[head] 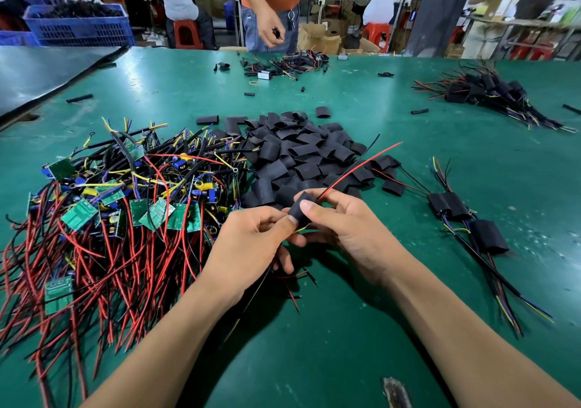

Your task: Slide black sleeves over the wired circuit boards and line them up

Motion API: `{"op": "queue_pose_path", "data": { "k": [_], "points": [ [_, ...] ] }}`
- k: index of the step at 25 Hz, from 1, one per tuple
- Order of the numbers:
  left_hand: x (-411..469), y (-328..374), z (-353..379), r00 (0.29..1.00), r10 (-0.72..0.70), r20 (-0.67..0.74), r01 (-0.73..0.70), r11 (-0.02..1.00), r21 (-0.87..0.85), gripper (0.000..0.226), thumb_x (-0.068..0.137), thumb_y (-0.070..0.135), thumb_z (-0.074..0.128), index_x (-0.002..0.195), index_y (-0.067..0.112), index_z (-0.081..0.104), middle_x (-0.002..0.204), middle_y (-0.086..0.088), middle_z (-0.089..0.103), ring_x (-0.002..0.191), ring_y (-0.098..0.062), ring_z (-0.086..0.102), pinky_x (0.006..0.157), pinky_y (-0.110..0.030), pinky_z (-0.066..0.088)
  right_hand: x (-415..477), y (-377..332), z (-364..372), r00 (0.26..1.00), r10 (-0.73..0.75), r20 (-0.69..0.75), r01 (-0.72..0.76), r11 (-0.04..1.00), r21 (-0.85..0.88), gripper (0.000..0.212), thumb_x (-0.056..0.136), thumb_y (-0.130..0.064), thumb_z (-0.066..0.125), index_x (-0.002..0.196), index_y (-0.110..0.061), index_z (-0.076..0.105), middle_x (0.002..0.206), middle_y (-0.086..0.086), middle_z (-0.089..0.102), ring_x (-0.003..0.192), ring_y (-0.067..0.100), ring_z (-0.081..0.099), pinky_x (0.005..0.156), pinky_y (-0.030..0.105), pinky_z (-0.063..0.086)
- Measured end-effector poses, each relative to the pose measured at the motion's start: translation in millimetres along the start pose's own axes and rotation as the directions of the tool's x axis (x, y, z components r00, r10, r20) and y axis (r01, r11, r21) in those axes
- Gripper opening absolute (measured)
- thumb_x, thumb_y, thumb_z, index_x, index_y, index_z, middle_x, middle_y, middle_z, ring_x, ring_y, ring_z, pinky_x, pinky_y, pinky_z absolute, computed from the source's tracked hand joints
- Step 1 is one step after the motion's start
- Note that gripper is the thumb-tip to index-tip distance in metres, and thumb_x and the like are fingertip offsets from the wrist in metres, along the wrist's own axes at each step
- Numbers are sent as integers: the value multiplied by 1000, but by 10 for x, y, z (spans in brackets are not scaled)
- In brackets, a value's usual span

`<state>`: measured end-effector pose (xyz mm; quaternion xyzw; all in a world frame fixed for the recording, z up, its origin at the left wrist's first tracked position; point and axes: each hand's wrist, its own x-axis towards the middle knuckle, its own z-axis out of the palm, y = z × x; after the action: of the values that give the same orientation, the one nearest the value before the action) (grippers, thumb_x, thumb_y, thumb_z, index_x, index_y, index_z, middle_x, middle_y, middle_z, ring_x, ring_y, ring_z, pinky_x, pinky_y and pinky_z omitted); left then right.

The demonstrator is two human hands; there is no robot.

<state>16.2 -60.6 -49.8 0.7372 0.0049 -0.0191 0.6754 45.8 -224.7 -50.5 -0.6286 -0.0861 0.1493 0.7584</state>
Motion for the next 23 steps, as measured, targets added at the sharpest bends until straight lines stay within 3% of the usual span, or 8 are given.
{"op": "queue_pose_path", "data": {
  "k": [2, 4, 9, 12, 15, 18, 21, 23],
  "points": [
    [4, 14, 8, 1000, 2, -23, -2, 1000, -16, 19, 95, 22, 64, 83, 9, 71, 75, -8, 75, 36, -17, 52, 40, -20, 37, 10, -30, -34, 999, -15, -31, 13, 998, -60, 16, 93, -20, 69, 108, -13, 69, 103, 12, 75, 82, 20, 66, 75, 34, 55],
    [7, 40, 5, 1000, -18, -19, 17, 998, -59, 20, 94, 21, 65, 82, 7, 70, 74, -10, 74, 35, -16, 49, 40, -20, 36, 13, -71, -69, 998, 18, -60, -23, 996, -82, 13, 89, -21, 72, 102, -17, 71, 85, 2, 70, 72, 14, 59, 65, 25, 45],
    [2, 125, -43, 980, -155, 122, 181, 952, -247, 17, 93, 24, 65, 90, 7, 67, 77, -12, 73, 38, -16, 50, 40, -19, 37, 34, -112, -35, 994, 92, -60, -83, 988, 130, 5, 89, -21, 68, 87, -16, 69, 70, -3, 61, 54, 10, 50, 51, 21, 43],
    [13, 128, -50, 975, -171, 143, 207, 934, -290, 18, 96, 17, 59, 97, 0, 64, 79, -13, 74, 40, -17, 54, 41, -20, 41, 88, -142, -70, 971, 75, -227, -17, 969, 245, 27, 93, -26, 66, 67, -20, 67, 60, -7, 53, 50, 9, 47, 49, 21, 43],
    [-13, 112, -11, 965, -150, 214, 215, 922, -321, 17, 93, 16, 61, 98, 0, 64, 84, -15, 74, 46, -19, 60, 45, -23, 46, 100, -171, -89, 959, 98, -266, 4, 934, 358, 22, 83, -36, 71, 80, -17, 62, 61, -5, 47, 49, 9, 43, 47, 21, 42],
    [-23, 109, 1, 960, -123, 253, 214, 904, -371, 23, 82, 21, 67, 98, 4, 66, 85, -15, 73, 47, -19, 60, 46, -22, 47, 98, -158, -54, 974, 116, -194, -31, 919, 393, 42, 76, -47, 72, 98, -11, 68, 67, -3, 49, 50, 9, 40, 47, 20, 40],
    [-22, 92, 31, 981, -80, 174, 137, 929, -345, 15, 83, 15, 69, 95, 5, 68, 84, -14, 75, 53, -20, 65, 50, -22, 50, 76, -126, 13, 974, 114, -194, -73, 975, 210, 53, 82, -52, 66, 110, -7, 70, 67, -4, 57, 52, 8, 47, 52, 24, 45],
    [-33, 64, 76, 995, -39, 89, 58, 973, -222, 9, 85, 8, 72, 93, 5, 69, 80, -11, 75, 55, -20, 67, 52, -21, 51, 66, -92, 43, 957, 111, -267, -86, 991, 101, 38, 87, -46, 70, 98, -9, 69, 70, -2, 63, 53, 10, 54, 53, 26, 50]
  ]
}}
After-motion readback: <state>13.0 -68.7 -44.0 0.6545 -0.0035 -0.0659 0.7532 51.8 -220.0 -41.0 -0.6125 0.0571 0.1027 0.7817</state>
